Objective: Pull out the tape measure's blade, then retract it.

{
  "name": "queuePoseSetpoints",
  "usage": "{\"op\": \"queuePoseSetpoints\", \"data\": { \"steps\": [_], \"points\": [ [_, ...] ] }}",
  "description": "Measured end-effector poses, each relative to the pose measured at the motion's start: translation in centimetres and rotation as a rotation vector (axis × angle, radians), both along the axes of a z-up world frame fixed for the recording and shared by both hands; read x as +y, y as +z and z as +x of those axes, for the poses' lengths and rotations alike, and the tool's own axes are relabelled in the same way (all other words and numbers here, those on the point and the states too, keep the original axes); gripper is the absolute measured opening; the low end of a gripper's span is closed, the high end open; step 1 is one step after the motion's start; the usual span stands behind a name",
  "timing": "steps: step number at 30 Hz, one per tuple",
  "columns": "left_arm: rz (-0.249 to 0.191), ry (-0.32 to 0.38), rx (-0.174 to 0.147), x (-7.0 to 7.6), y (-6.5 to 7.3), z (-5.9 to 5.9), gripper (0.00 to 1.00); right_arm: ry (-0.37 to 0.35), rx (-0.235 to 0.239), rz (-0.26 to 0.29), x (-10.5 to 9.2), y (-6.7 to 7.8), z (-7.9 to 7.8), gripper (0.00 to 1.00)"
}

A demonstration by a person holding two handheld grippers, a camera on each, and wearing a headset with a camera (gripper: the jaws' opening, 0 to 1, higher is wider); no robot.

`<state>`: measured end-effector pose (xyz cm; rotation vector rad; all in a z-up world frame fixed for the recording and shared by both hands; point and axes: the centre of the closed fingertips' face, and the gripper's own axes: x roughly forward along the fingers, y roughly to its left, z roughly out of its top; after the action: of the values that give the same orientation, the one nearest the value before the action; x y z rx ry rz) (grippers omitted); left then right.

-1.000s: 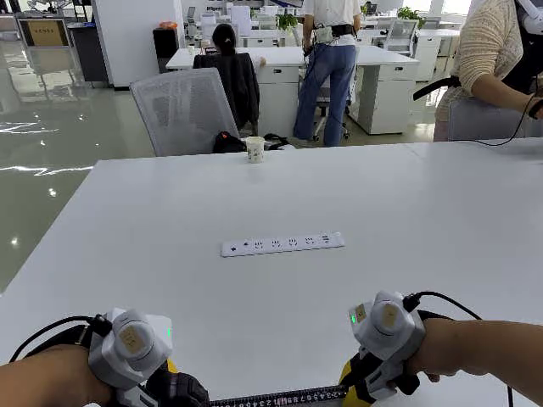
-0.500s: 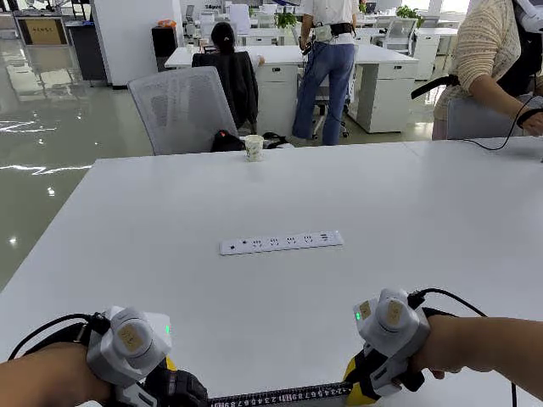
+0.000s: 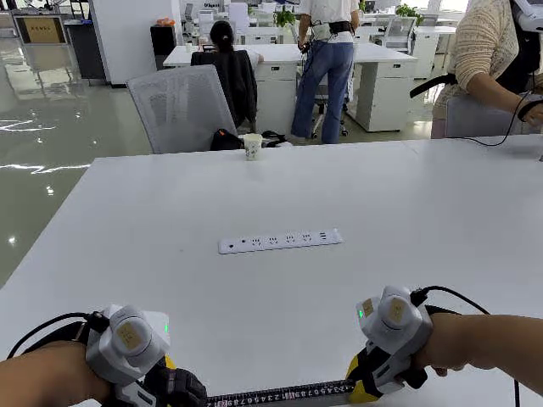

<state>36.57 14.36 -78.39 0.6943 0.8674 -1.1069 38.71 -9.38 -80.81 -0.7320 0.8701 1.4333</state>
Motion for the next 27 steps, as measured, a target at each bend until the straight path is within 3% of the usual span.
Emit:
{"op": "queuePoseSetpoints", "data": {
  "steps": [22, 27],
  "points": [
    [0.003, 0.002, -0.003, 0.04, 0.03, -0.12, 0.34, 0.002, -0.005, -0.007, -0.88, 0.02, -0.01, 0.1],
    [-0.015, 0.011, -0.012, -0.11, 0.06, -0.08, 0.34, -0.006, 0.0, -0.008, -0.86, 0.05, -0.01, 0.11]
  ]
}}
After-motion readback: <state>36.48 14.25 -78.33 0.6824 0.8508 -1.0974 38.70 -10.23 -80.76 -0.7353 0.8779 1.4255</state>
